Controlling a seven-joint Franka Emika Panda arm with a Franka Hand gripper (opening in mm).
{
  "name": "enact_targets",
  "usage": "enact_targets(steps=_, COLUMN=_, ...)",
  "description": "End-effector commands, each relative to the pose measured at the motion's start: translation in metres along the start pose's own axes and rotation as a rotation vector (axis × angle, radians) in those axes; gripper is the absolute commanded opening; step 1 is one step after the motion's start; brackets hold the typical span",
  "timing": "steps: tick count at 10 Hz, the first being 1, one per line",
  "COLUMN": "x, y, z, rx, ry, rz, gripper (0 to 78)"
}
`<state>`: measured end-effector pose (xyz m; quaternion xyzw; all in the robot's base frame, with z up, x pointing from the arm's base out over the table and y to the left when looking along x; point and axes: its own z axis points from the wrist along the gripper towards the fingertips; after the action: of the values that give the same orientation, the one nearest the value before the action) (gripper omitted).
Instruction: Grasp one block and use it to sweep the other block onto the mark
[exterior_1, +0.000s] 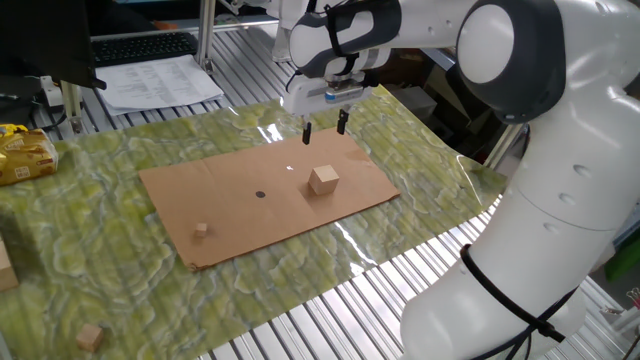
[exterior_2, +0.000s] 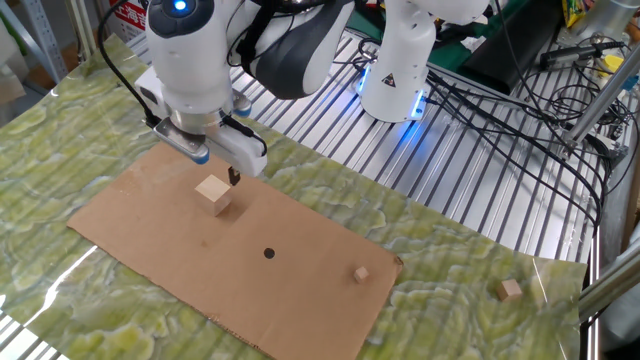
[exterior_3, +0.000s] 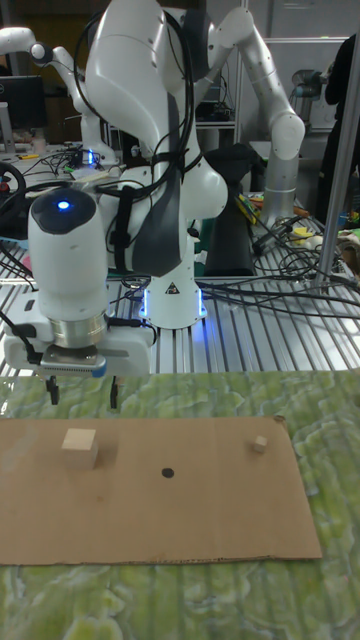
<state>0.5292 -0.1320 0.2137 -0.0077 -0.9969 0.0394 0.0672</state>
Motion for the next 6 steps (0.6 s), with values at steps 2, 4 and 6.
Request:
enact_targets(steps=2, x=0.011, y=0.082, z=0.021, rx=-0.040, ry=-0.063, rz=0.003, gripper=77.4)
enact_targets(steps=4, x=0.011, y=0.078, z=0.027, rx=-0.036, ry=-0.061, rz=-0.005, gripper=77.4)
enact_targets(steps=6, x=0.010, y=0.065, z=0.032, rx=-0.037, ry=-0.061, rz=-0.025, gripper=77.4)
